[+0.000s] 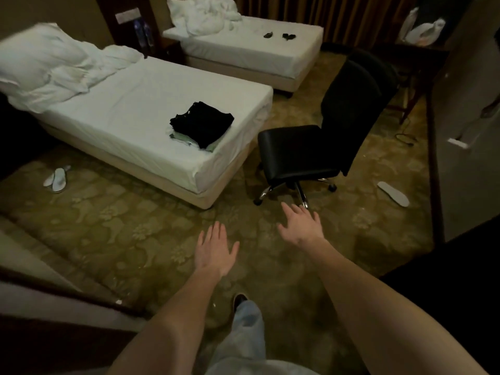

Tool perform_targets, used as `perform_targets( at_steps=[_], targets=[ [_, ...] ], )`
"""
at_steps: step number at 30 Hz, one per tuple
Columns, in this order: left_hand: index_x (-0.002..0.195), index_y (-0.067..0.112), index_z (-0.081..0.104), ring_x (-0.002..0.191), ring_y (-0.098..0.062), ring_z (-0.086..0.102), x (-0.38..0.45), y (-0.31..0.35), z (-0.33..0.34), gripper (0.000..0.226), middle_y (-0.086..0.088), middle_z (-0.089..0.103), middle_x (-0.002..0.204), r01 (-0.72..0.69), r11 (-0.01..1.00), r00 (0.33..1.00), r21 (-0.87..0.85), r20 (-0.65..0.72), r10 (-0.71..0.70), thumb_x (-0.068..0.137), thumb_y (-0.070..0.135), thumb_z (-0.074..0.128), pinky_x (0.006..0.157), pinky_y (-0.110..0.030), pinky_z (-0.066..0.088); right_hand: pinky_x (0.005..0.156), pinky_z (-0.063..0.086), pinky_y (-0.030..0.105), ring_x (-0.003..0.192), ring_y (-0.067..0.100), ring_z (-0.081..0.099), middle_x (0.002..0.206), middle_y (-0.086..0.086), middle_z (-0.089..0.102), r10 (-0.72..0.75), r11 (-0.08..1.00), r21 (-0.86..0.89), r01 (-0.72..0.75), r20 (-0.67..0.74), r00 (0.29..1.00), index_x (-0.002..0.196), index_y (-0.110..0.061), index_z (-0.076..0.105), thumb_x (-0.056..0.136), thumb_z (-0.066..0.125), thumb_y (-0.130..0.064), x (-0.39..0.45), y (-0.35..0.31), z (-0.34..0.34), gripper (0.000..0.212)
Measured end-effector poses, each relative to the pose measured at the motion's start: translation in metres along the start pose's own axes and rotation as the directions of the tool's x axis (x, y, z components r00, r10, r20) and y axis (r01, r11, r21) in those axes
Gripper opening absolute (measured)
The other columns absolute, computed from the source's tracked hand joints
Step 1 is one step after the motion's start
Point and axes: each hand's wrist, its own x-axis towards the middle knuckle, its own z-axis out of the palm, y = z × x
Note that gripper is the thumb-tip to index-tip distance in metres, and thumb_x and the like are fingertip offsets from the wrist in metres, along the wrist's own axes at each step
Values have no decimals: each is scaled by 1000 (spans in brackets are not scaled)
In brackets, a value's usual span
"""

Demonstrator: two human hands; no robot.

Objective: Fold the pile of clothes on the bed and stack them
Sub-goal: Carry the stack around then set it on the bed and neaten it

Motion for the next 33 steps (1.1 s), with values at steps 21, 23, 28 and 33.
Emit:
perform_targets(
  at_steps=[21, 23, 28, 33],
  targets=[
    [158, 10, 6, 152, -18, 10, 296, -73, -71, 75, -7, 9, 166, 215, 975, 976, -59, -5, -216, 101, 59, 11, 124, -41, 9, 122, 10, 52, 151, 23, 16, 162, 0, 25, -225, 973, -29, 228, 73, 972, 156, -30, 18, 100, 42, -47, 354, -94, -69, 63],
    [158, 10, 5, 153, -19, 9, 323, -73, -71, 75, -7, 8, 166, 252, 966, 968, -67, 9, -252, 101, 59, 10, 125, -41, 8, 122, 10, 53, 150, 24, 17, 161, 0, 27, -253, 966, -38, 257, 88, 964, 155, -30, 19, 100, 42, -47, 393, -97, -73, 63],
    [158, 11, 6, 153, -20, 7, 399, -70, -85, 75, -7, 6, 166, 368, 920, 929, -135, 9, -370, 101, 59, 13, 125, -42, 8, 121, 12, 56, 149, 25, 21, 159, 2, 30, -368, 926, -52, 375, 102, 924, 156, -28, 19, 100, 42, -44, 493, -106, -93, 62],
    [158, 12, 11, 153, -19, 9, 466, -64, -104, 73, -6, 9, 166, 449, 863, 886, -233, -6, -463, 101, 58, 17, 124, -42, 10, 116, 19, 54, 144, 29, 29, 155, 7, 36, -439, 883, -103, 457, 160, 884, 156, -25, 18, 100, 38, -43, 575, -116, -130, 62]
  ],
)
